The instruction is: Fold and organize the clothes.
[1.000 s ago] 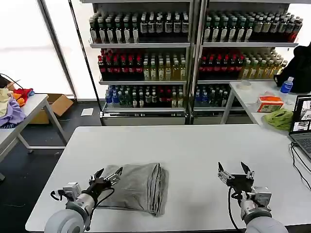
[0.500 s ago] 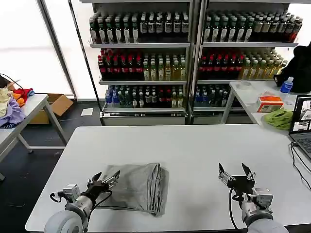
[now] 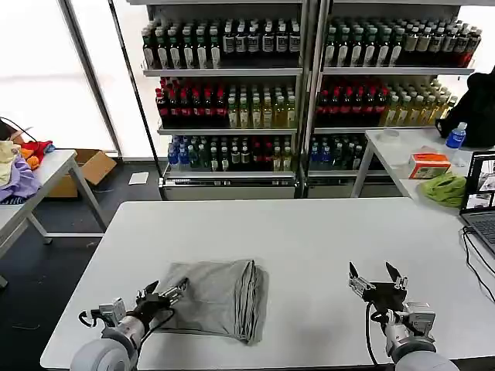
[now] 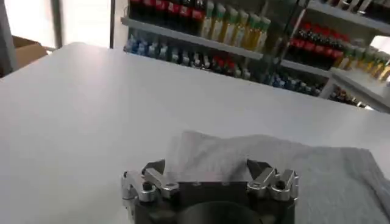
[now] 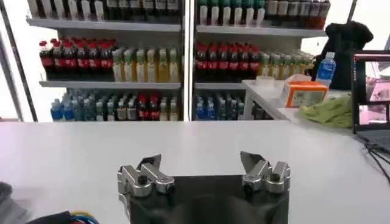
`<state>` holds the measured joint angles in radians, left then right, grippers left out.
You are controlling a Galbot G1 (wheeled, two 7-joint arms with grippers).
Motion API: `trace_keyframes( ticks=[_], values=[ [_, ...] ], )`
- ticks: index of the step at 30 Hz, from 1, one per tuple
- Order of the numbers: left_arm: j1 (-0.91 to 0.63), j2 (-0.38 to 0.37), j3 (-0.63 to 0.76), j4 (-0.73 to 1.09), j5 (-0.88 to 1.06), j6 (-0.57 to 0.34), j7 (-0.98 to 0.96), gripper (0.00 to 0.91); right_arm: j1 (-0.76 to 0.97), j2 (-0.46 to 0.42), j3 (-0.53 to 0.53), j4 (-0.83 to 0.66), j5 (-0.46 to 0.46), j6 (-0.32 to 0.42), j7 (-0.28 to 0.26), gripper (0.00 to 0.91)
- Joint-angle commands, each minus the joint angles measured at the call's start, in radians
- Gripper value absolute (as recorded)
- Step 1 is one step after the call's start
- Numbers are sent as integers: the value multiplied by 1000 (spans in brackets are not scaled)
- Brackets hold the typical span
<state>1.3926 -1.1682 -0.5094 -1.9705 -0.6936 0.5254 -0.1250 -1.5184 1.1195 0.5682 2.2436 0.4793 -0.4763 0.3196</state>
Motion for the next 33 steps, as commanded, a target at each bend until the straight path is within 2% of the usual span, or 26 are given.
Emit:
trace_keyframes(
  ticks=[1,5,6,7,8,10,28,33],
  values=[
    [2,-6,3,28,9,-3,4,907,1,-3,0,-6,2,1,3,907],
    [10,-11,10,19,9,2,6,907,5,-4,-1,-10,4,0,3,907],
    [11,-12,11,15,9,3,6,675,6,-4,-2,-11,4,0,3,907],
    [15,-15,13,12,9,3,7,484,8,-5,-3,-12,4,0,2,907],
    [17,-18,15,10,9,2,8,40,10,-5,-3,-14,5,0,2,907],
    [20,-21,17,10,10,2,11,0,14,-5,-4,-15,6,0,2,907],
    [30,-28,9,15,62,-30,52,0,12,-15,4,-20,9,6,-1,907],
    [30,-1,-42,-5,60,-49,51,0,17,-16,4,-22,9,5,0,907]
  ],
)
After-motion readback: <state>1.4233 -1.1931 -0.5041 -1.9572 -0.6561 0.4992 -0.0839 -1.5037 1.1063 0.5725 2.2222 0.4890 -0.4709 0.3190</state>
